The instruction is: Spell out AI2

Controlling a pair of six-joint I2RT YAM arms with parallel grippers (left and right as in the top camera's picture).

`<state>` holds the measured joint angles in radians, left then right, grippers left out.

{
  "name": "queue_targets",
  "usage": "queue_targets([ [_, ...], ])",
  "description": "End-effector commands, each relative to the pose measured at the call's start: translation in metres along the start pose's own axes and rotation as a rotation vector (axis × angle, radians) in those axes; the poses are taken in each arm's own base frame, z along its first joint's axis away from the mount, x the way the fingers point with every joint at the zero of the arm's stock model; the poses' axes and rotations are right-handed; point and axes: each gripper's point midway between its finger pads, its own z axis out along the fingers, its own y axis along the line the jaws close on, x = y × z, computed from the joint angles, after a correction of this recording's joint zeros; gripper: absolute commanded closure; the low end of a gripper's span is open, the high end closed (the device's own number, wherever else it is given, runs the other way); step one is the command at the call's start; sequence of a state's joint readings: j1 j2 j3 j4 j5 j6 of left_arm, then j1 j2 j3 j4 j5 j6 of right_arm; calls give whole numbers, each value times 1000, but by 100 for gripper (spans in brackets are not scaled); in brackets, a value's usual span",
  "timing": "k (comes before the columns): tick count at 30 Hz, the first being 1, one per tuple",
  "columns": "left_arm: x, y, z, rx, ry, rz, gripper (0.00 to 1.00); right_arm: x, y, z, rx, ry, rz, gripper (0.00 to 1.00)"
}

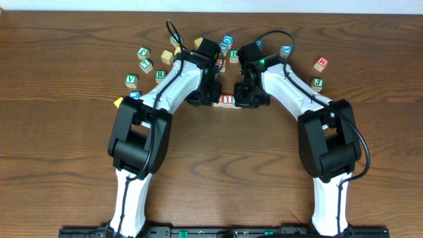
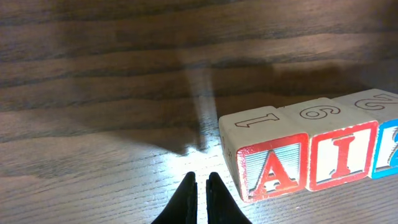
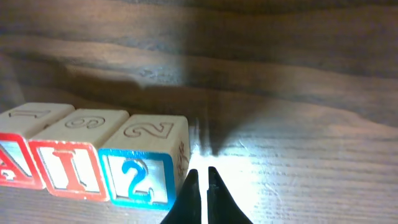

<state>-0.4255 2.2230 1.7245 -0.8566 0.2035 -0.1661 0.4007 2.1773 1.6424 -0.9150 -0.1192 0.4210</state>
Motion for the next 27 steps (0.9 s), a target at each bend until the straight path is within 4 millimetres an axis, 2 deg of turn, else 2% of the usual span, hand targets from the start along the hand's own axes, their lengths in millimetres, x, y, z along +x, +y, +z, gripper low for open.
queue_targets([
  [1,0,5,0,-18,2,37,92,-11,2,-23,-17,-53,13,99],
  [8,-19,4,-32,-48,-90,48,92,-22,-11,-34,-14,-86,44,99],
  [11,-26,1,-44,-40,-129,52,92,-33,-20,-31,-10,-117,67,97],
  [15,-33,-1,-46,-33,-160,55,92,-35,-24,-22,-16,-133,75,97],
  [27,-43,-9,-54,-5,-211,16,92,-24,-32,2,-3,-126,102,99],
])
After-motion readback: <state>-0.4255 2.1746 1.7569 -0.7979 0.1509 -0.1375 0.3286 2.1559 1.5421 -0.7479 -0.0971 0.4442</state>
